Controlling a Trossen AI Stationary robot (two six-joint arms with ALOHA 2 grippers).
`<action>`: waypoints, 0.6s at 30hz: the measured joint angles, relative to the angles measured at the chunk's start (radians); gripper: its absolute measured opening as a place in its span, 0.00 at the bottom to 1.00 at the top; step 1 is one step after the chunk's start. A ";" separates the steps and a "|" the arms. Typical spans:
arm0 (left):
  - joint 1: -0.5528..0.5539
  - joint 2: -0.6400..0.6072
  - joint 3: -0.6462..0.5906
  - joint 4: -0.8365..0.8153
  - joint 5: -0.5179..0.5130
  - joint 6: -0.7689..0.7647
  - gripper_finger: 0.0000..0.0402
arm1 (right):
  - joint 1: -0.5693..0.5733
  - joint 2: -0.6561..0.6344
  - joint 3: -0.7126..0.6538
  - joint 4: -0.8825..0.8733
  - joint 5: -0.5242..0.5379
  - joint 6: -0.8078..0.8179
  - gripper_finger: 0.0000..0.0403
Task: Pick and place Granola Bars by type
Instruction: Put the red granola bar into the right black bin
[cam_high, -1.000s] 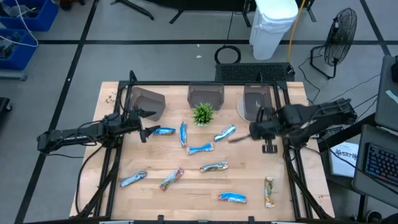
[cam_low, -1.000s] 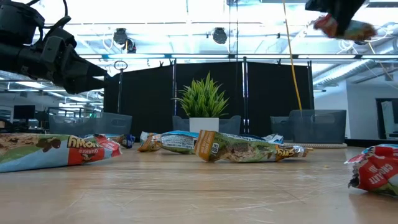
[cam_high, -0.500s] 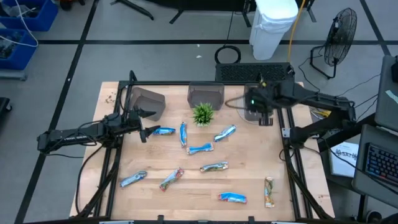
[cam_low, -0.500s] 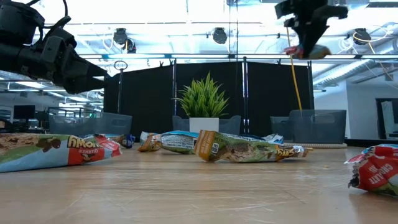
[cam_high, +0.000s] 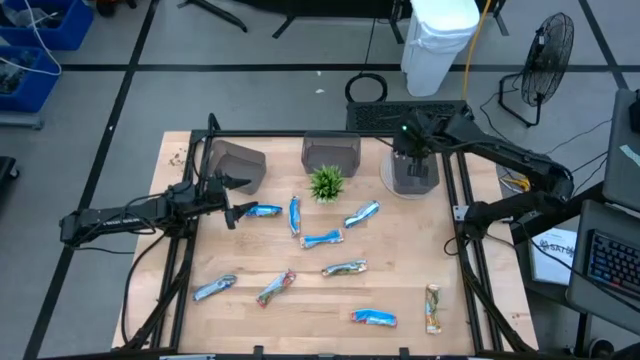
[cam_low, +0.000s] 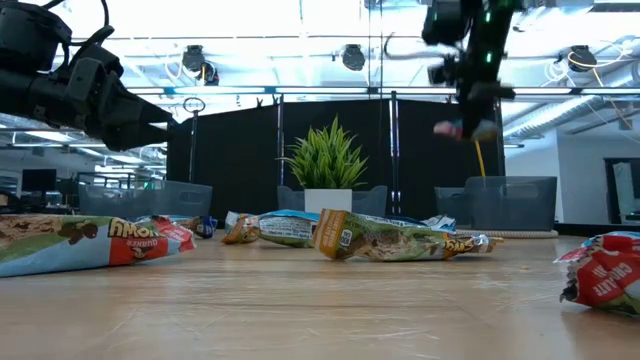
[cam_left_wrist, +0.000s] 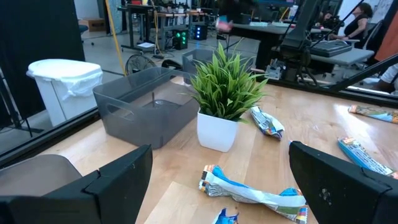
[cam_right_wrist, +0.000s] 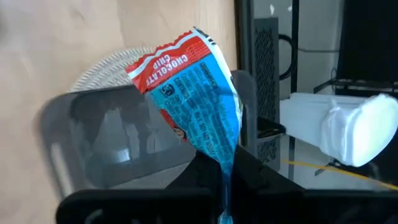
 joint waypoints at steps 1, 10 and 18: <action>0.000 0.000 0.000 0.000 0.000 0.000 0.93 | -0.013 0.006 -0.031 0.034 0.002 -0.003 0.01; 0.000 0.000 0.000 0.000 0.000 0.000 0.93 | -0.116 0.147 -0.148 0.197 0.026 -0.087 0.01; 0.000 0.000 0.000 0.000 0.000 0.000 0.93 | -0.175 0.241 -0.147 0.320 0.050 -0.129 0.01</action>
